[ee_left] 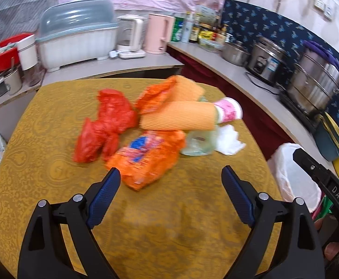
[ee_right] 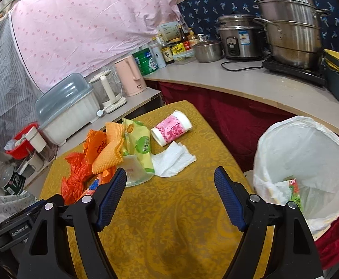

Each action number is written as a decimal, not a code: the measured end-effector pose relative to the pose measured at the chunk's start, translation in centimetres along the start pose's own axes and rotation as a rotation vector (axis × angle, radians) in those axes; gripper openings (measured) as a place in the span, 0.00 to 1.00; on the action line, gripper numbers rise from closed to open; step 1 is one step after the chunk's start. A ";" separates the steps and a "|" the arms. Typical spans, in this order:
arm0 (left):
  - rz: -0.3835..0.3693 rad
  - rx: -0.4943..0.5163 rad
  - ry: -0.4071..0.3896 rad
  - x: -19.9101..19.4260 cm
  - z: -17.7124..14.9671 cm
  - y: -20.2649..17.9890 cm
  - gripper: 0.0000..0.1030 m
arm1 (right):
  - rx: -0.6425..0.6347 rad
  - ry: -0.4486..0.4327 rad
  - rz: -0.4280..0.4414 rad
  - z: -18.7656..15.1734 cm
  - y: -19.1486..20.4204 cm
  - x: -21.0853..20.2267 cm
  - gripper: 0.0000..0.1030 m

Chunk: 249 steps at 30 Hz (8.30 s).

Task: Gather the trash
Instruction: 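Move both open grippers back toward the red and orange bags on the table, then grasp the red plastic bag with the left gripper while the right gripper grasps the white paper towel, then carry the red bag and paper towel over the white trash bin with both grippers, then open the left gripper to drop the red bag while the right gripper drops the towel, then move both open grippers back toward the orange foam nets and wrappers, then grasp the orange wrapper with the left gripper while the right gripper grasps an orange foam net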

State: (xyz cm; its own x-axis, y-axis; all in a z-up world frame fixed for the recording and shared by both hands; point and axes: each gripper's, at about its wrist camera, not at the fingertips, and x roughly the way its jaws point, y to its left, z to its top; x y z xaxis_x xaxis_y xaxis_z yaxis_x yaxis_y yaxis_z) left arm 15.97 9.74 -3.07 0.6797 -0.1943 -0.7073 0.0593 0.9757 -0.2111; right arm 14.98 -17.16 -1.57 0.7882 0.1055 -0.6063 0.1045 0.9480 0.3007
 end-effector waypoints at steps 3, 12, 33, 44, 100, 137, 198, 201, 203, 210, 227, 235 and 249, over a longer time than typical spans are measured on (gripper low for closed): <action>0.023 -0.019 0.003 0.8 0.6 1.9 0.82 | -0.009 0.023 0.002 0.1 1.0 2.0 0.73; 0.117 -0.061 0.024 5.2 3.4 8.1 0.83 | 0.000 0.082 -0.028 0.8 1.8 9.1 0.73; 0.102 -0.018 0.117 14.5 5.1 9.9 0.64 | 0.004 0.185 -0.129 0.9 0.6 19.8 0.55; 0.094 0.011 0.097 11.4 3.4 8.2 0.51 | 0.008 0.191 -0.090 -0.2 0.1 16.6 0.10; -0.248 0.338 -0.049 -6.3 -3.7 -18.6 0.51 | 0.251 -0.167 -0.167 -0.4 -16.0 -12.1 0.10; -0.388 0.439 0.096 4.8 -4.7 -35.0 0.69 | 0.411 -0.152 -0.287 -1.5 -28.3 -10.3 0.10; -0.017 -0.062 -0.009 -1.4 -1.2 0.1 0.81 | 0.026 -0.021 0.034 -0.1 -0.4 -2.7 0.52; -0.006 -0.086 -0.014 -1.4 -1.0 1.5 0.81 | 0.003 0.000 0.055 -0.4 1.4 -1.7 0.52; -0.002 -0.097 -0.015 -1.2 -0.7 2.3 0.81 | -0.010 0.014 0.069 -0.5 2.4 -1.0 0.52; 0.011 -0.124 -0.021 -0.1 0.7 4.7 0.81 | -0.041 0.055 0.099 -0.6 5.2 2.1 0.52; -0.009 -0.144 0.001 5.7 5.1 6.6 0.82 | -0.070 0.134 0.123 0.5 9.2 11.1 0.48; -0.031 -0.117 0.033 9.0 6.2 5.6 0.85 | -0.072 0.169 0.123 0.0 9.2 13.4 0.17; -0.005 -0.098 0.091 15.3 8.0 6.1 0.56 | -0.066 0.168 0.136 -0.5 7.6 13.2 0.08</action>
State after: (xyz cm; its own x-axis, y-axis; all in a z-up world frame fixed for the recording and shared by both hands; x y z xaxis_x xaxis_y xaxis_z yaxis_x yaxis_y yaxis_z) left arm 32.57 13.58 -9.75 0.6102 -0.2118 -0.7634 -0.0125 0.9609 -0.2767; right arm 25.83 -8.39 -7.68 0.6796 0.2772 -0.6792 -0.0401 0.9385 0.3429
